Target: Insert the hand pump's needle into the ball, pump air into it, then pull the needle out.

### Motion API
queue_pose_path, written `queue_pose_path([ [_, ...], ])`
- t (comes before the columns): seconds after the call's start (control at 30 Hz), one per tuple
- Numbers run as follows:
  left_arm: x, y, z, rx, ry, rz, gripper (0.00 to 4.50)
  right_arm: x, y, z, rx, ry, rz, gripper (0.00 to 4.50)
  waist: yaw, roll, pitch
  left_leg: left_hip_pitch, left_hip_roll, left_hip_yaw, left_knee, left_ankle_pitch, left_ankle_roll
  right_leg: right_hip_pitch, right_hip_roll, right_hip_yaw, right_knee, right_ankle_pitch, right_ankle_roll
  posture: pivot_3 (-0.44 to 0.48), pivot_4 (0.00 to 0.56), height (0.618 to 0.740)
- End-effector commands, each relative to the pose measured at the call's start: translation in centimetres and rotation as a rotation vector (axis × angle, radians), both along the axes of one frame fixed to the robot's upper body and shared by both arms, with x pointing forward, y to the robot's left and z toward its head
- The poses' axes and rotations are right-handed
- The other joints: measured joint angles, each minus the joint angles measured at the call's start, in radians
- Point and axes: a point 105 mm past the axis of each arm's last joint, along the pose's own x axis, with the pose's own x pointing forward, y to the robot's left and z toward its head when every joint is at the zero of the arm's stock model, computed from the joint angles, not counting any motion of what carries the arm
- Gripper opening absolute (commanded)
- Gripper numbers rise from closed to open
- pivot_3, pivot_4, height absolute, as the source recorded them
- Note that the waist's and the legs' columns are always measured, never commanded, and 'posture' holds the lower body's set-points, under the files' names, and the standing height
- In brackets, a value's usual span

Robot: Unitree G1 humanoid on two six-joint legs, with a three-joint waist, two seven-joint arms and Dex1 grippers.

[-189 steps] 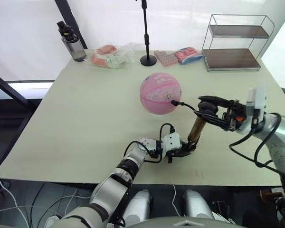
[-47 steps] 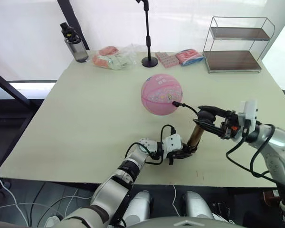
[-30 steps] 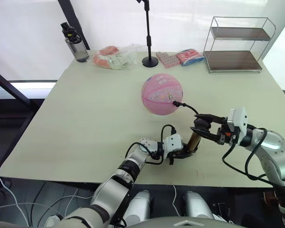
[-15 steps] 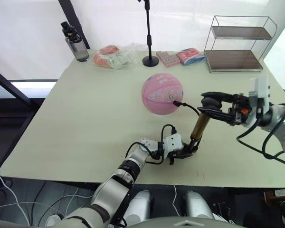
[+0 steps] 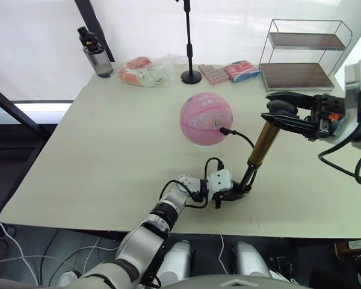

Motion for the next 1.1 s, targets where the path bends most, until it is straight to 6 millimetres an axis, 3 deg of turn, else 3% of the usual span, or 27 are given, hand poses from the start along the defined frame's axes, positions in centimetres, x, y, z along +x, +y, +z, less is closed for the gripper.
queue_pose_path([
  [0.03,-2.5,1.1,-3.8,0.133,0.113,-0.046,1.07,-1.3,-0.6,4.3,0.065,-0.181,-0.013,1.82,0.002,0.001,0.001,0.000,0.000,0.000,0.000,0.000,0.000,0.000,0.000,0.000,0.000,0.000,0.000,0.000,0.150,0.740],
  [0.5,-2.5,1.1,-3.8,0.131,0.115,-0.044,1.07,0.5,-0.5,-3.4,0.013,-0.083,-0.085,1.82,-0.001,0.001,0.000,0.002,0.000,0.000,0.000,0.000,0.000,0.001,0.001,0.000,0.000,0.000,0.000,0.000,0.150,0.740],
  [0.67,-2.6,1.2,-3.9,0.131,0.115,-0.044,1.07,0.6,-0.1,-7.0,-0.003,-0.043,-0.092,1.82,-0.002,-0.001,-0.002,0.003,0.000,0.000,0.000,0.000,0.000,0.002,0.002,0.000,0.001,0.000,0.000,0.000,0.150,0.740],
  [1.1,-2.5,1.3,-4.0,0.137,0.108,-0.040,1.07,0.2,0.7,-13.4,-0.013,0.013,-0.119,1.82,-0.007,-0.003,-0.004,0.006,0.000,0.000,0.000,0.000,0.000,0.003,0.003,0.000,0.002,0.000,0.000,0.000,0.150,0.740],
])
